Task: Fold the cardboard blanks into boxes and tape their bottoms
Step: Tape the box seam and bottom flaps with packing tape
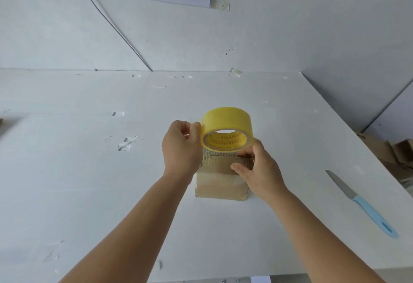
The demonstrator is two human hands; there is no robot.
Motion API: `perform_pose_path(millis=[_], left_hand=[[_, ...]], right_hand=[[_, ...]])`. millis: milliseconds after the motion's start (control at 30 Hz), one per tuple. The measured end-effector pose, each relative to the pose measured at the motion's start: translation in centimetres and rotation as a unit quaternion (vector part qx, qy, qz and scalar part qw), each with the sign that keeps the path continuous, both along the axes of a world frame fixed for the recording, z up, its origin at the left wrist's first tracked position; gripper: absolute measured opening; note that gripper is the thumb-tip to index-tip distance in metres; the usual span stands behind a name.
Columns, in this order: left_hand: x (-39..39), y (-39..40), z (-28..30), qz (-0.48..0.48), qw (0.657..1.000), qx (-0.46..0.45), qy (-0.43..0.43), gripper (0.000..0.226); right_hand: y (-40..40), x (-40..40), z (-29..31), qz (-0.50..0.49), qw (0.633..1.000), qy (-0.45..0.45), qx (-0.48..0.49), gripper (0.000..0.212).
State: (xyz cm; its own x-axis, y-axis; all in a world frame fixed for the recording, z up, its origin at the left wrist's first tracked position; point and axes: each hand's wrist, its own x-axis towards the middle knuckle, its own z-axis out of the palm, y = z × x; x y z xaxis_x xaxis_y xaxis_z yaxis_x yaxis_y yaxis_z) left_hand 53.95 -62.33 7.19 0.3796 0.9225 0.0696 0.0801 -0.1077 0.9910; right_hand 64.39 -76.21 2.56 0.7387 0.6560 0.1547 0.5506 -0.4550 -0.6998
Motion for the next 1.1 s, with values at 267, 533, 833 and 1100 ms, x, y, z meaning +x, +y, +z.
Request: perform_pose_path(millis=[267, 533, 833, 1100], left_hand=[[0.5, -1.5, -2.9, -0.027, 0.998, -0.016, 0.055, 0.021], [0.1, -0.4, -3.9, -0.015, 0.995, -0.033, 0.097, 0.024], [-0.3, 0.4, -4.6, -0.023, 0.994, -0.073, 0.084, 0.019], [-0.8, 1.1, -4.8, -0.067, 0.981, -0.183, -0.022, 0.018]], right_hand=[[-0.6, 0.0, 0.2, 0.002, 0.990, 0.098, 0.102, 0.062], [0.4, 0.1, 0.2, 0.005, 0.986, 0.143, 0.089, 0.059], [1.7, -0.5, -0.7, 0.022, 0.991, 0.106, 0.081, 0.047], [1.2, 1.5, 0.6, 0.012, 0.987, 0.111, 0.112, 0.028]])
